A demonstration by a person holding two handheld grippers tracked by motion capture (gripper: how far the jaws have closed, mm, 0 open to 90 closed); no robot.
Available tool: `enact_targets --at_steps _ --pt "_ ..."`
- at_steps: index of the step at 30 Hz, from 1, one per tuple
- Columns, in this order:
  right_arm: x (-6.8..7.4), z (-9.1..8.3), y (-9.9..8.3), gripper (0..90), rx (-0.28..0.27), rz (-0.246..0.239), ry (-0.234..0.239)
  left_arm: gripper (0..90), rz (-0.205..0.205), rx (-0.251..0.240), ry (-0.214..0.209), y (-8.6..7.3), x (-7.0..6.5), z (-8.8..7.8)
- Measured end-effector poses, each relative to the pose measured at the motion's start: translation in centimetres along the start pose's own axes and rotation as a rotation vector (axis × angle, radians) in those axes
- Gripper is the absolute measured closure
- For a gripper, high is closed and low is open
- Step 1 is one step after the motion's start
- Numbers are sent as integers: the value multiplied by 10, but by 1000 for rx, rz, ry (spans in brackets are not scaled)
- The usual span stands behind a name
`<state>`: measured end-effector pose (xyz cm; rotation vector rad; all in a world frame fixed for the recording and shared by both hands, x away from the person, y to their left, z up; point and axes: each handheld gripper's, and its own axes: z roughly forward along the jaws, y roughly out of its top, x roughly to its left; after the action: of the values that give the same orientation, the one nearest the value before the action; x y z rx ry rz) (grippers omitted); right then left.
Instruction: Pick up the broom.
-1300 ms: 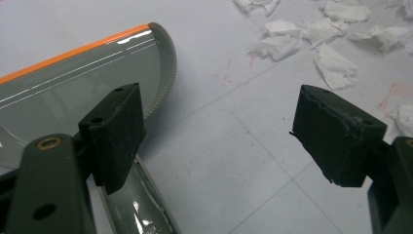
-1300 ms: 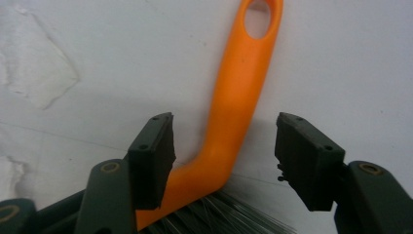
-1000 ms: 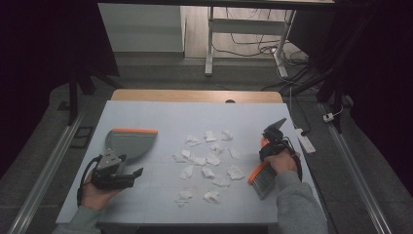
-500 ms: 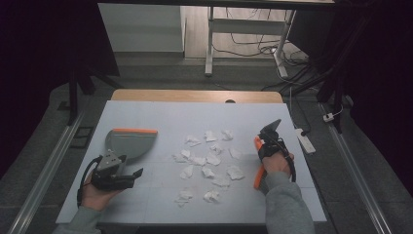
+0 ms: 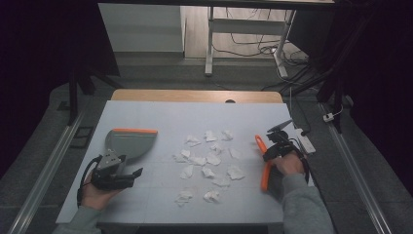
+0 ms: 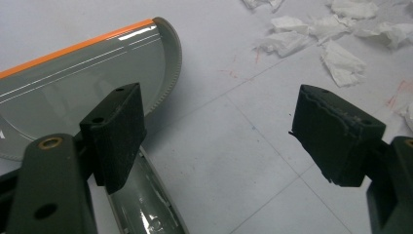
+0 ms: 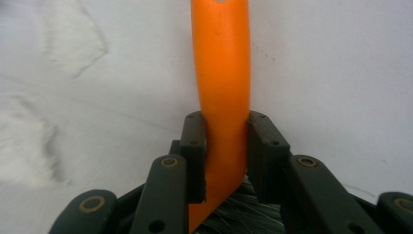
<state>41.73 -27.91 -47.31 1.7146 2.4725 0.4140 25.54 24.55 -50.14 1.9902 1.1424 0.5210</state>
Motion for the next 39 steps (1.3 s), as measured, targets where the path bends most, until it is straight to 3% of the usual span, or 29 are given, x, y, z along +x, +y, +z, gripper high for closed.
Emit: enact_targets --at_steps 7,10,11,12,14,17,19,25,39 --pt "-18 -31 -16 706 -146 25 134 206 6 7 0 0 -1 2" --pt "-21 -38 -19 706 -186 36 163 207 7 10 2 0 -1 3" --pt "-23 -44 -22 706 -232 39 189 207 7 12 1 0 -1 3" --pt "-23 -44 -22 706 -232 39 189 207 7 13 1 0 -1 3" --pt "-24 -51 -24 706 -286 37 241 206 6 14 4 0 -1 4" --pt "-21 -55 -23 706 -313 20 258 207 4 19 10 1 -1 5" --pt "-15 -61 -20 706 -365 -1 293 207 6 23 11 1 -2 6" --pt "-1 -62 -10 705 -443 -36 371 207 10 25 17 2 -4 7" --pt "29 -62 -5 704 -587 -42 474 207 5 19 31 5 -6 7"
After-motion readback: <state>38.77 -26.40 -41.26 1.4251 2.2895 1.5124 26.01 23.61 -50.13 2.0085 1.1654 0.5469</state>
